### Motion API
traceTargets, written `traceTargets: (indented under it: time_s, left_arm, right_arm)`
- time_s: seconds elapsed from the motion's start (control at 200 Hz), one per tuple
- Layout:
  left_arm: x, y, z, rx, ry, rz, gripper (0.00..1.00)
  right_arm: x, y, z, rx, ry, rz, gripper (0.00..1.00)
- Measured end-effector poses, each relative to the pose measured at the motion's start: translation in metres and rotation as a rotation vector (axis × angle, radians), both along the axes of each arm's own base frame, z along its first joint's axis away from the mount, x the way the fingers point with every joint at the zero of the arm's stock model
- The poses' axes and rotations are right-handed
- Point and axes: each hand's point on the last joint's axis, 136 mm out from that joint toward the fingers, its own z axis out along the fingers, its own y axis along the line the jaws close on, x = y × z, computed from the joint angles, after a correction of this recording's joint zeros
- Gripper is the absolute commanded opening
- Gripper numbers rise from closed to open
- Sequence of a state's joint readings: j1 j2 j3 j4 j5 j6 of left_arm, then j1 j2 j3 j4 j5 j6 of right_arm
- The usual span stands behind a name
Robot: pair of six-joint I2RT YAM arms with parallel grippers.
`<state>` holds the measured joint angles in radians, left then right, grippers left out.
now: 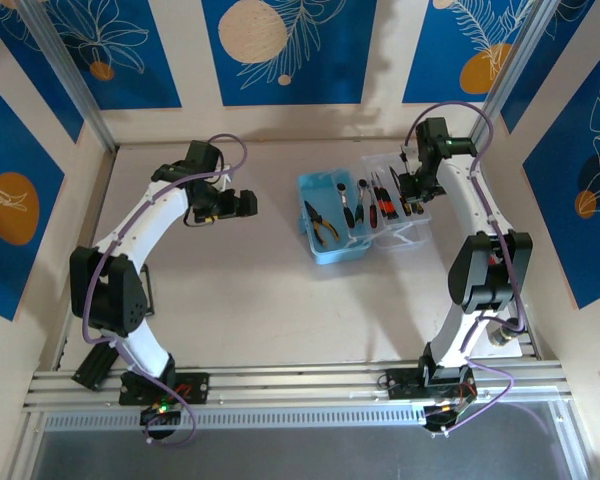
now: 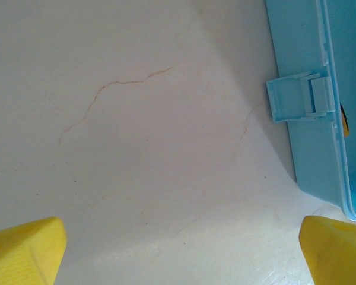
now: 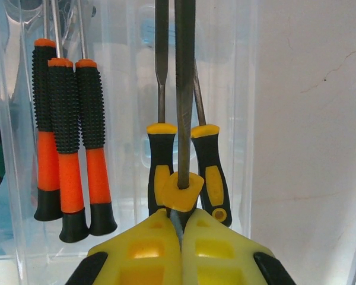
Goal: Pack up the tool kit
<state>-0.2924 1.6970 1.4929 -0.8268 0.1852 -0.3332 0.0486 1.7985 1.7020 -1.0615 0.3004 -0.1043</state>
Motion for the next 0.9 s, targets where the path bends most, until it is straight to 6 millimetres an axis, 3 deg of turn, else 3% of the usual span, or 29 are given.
traceTargets:
  time_s: [0.565, 0.75, 0.9]
  left_arm:
    - [0.001, 0.000, -0.009, 0.005, 0.021, 0.000, 1.00]
    - [0.002, -0.002, -0.019, 0.009, 0.050, -0.003, 1.00]
    - [0.002, -0.003, -0.022, 0.005, 0.061, -0.006, 1.00]
  right_arm:
    - [0.010, -0.006, -0.029, -0.051, 0.051, 0.008, 0.02]
    - [0.012, -0.006, -0.031, -0.051, 0.054, 0.011, 0.23]
    - [0.013, -0.005, -0.032, -0.052, 0.056, 0.015, 0.27]
